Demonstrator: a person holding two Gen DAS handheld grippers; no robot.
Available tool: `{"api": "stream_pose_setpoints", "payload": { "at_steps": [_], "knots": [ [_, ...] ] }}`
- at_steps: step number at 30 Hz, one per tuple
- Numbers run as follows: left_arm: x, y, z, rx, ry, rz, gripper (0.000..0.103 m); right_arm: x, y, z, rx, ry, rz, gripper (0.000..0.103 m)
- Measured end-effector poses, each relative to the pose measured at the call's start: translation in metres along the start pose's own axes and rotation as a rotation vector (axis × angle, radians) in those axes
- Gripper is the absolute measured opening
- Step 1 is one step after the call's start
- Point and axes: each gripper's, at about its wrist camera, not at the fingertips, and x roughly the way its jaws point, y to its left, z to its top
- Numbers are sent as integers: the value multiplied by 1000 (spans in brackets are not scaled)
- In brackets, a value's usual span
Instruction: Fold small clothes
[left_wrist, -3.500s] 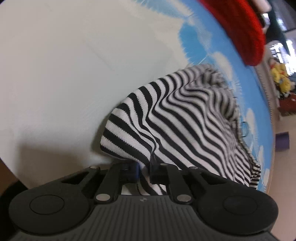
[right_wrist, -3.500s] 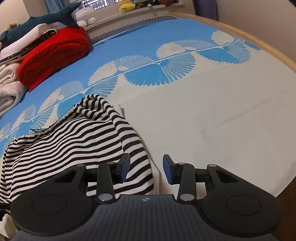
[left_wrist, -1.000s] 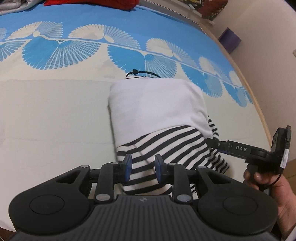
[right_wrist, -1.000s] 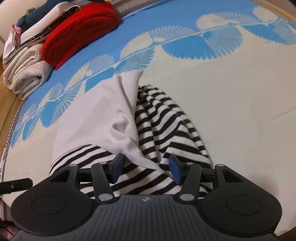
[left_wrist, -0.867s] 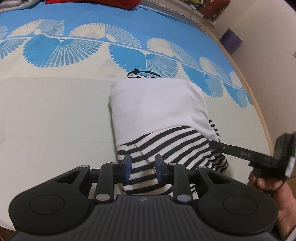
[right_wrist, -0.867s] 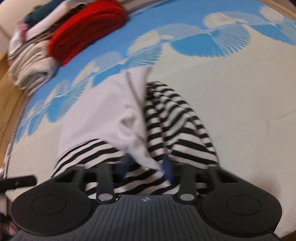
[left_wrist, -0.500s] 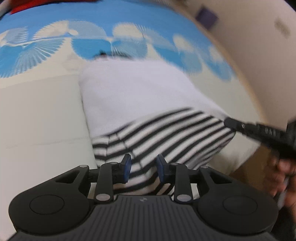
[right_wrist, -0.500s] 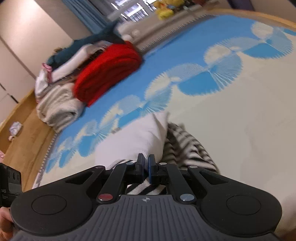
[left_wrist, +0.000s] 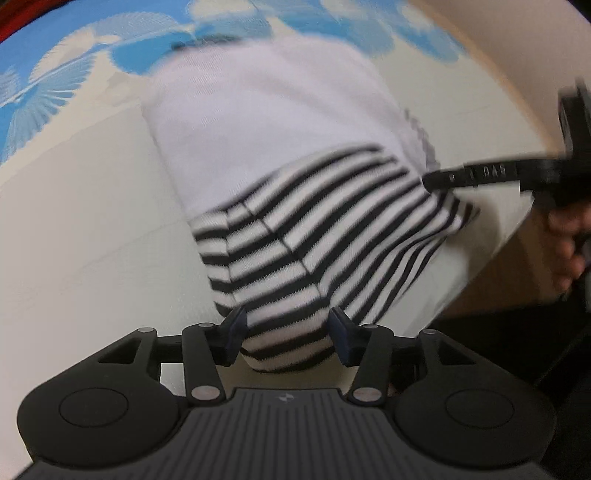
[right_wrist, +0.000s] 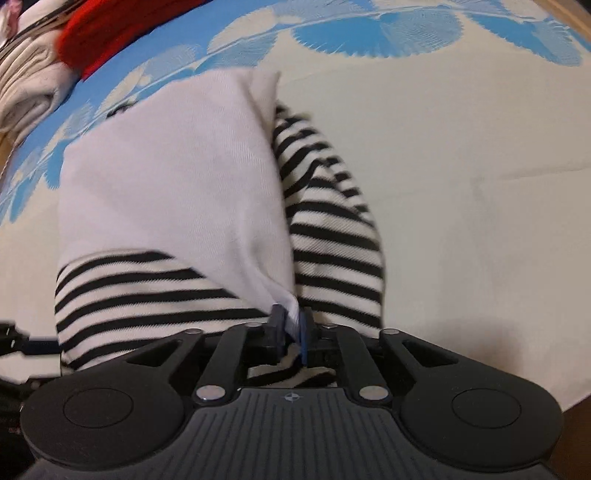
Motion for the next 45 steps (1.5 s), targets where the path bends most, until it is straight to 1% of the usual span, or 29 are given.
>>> {"api": "stream_pose_setpoints", "payload": {
  "at_steps": [2,4,6,8,10,11,13,14,17,20,22,25,26,27,28,29,30,32,33,34,35,36,37,38,39,41,42,43,45],
  "knots": [
    [-20,20,3,-88,-95,-30,56,-14,-1,3,27,-84,-6,26],
    [-32,45,7,-218,-180,-66,60,-29,-2,9,55,-187,5,36],
    [-37,63,11,-331,-241,-60,61,-40,-4,14,103,-283,46,40],
    [-31,80,10,-422,-279,-80,62,-45,-3,18,132,-345,91,44],
    [-21,92,9,-495,-304,-137,62,-39,-2,26,140,-360,119,50],
    [-17,98,8,-520,-320,-174,62,-36,1,30,141,-359,128,51],
    [-10,106,5,-550,-358,-224,67,-28,6,38,149,-358,144,53],
    [-6,110,3,-568,-370,-232,73,-25,7,42,158,-355,148,54],
    [7,128,8,-669,-377,-235,74,-12,11,47,187,-334,138,57],
    [13,140,19,-733,-419,-314,75,1,13,57,225,-317,144,57],
    [18,144,24,-743,-411,-340,78,9,13,63,232,-314,136,57],
    [33,143,34,-727,-359,-334,78,23,10,73,254,-295,135,57],
    [36,142,34,-722,-348,-334,78,27,9,76,260,-288,143,56],
    [41,141,37,-718,-339,-337,78,31,9,79,262,-284,153,41],
    [43,141,38,-717,-335,-341,78,32,10,81,256,-288,170,7],
    [47,142,38,-717,-333,-344,78,31,11,84,242,-301,199,4],
    [50,142,39,-720,-332,-349,78,24,13,85,223,-347,221,3],
    [55,143,42,-728,-331,-358,80,1,14,84,191,-513,237,3],
    [56,143,43,-733,-332,-363,81,-5,13,83,189,-558,221,3],
    [57,142,44,-737,-333,-363,82,-2,10,84,199,-539,153,3],
    [59,142,44,-739,-333,-361,82,10,5,86,217,-459,90,3],
    [60,141,44,-739,-329,-362,82,23,0,86,228,-373,58,4],
    [62,139,45,-740,-321,-362,82,35,-4,86,231,-302,46,6],
    [63,138,45,-739,-315,-362,82,39,-4,85,219,-276,40,7],
    [63,137,46,-737,-311,-364,82,36,0,85,186,-292,10,8],
    [66,135,48,-732,-308,-367,83,24,5,84,139,-339,-56,23],
    [68,135,49,-735,-306,-365,84,18,2,82,149,-354,-56,40],
    [70,135,49,-741,-303,-366,84,12,-4,80,174,-373,-28,49],
    [75,136,50,-759,-299,-372,84,0,-17,76,232,-394,62,59]
  ]
}}
